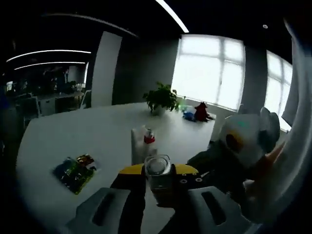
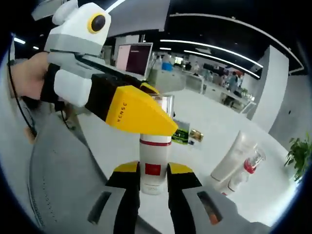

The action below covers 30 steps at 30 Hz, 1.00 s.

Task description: Arrange the skincare products in the storage area until every visible bottle or jar stands upright without overlapping.

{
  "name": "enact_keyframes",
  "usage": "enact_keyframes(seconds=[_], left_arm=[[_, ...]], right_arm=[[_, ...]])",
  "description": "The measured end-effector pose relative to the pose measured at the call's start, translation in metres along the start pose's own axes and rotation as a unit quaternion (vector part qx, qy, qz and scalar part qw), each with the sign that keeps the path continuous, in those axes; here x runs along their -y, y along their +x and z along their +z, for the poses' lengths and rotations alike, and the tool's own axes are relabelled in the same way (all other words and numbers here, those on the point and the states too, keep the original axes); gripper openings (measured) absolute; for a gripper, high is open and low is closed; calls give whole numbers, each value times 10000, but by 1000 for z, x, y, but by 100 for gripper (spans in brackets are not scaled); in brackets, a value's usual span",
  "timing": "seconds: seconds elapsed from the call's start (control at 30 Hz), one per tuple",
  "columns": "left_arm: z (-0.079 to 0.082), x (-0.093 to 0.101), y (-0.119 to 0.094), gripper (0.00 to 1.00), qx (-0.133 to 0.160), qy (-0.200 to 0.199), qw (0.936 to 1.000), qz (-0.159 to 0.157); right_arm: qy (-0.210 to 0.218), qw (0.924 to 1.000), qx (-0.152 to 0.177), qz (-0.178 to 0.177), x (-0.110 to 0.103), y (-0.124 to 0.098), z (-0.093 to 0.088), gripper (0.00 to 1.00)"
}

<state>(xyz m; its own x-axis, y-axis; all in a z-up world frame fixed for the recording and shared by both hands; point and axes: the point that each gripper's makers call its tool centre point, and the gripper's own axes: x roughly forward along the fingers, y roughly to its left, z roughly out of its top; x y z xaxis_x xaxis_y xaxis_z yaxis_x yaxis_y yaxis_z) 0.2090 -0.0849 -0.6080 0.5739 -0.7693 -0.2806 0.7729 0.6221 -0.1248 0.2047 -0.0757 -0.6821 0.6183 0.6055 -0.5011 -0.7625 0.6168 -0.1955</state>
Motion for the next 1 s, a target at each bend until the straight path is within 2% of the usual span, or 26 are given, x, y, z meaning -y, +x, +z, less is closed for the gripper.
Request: enact_keyframes(seconds=[0.1,0.3,0.43,0.53,0.6,0.7,0.8,1.0], left_arm=[[1,7,8,15,-116,355,9989,-278],[1,13,23,15,-323,702,9944,-722],[-1,19,36,15,-440,980,9888,-1032],[-2,22,48,15,-524,1256,9820,-1311],[-3,24,55,15,-534,1334,9782,-1500],[-7,21,72,15,-583,1232,9763,-1679],[-11,18,83,15,-684,1243,9735,-1791],[-27,8,104,15,-920,1205,9686,-1971]], right_arm=[[163,9999,-17,8,3,-2,-3,21],[396,9992,-44,-47,13,-1,-13,22],[561,9982,-119,-156,22,-2,-20,22],[669,9972,-193,-263,31,-3,-26,22],[787,9956,-313,-413,40,-3,-32,22],[904,9936,-446,-505,49,0,-40,22],[1233,9899,-450,-531,56,6,-51,22],[1468,9859,-576,-564,68,24,-72,22]])
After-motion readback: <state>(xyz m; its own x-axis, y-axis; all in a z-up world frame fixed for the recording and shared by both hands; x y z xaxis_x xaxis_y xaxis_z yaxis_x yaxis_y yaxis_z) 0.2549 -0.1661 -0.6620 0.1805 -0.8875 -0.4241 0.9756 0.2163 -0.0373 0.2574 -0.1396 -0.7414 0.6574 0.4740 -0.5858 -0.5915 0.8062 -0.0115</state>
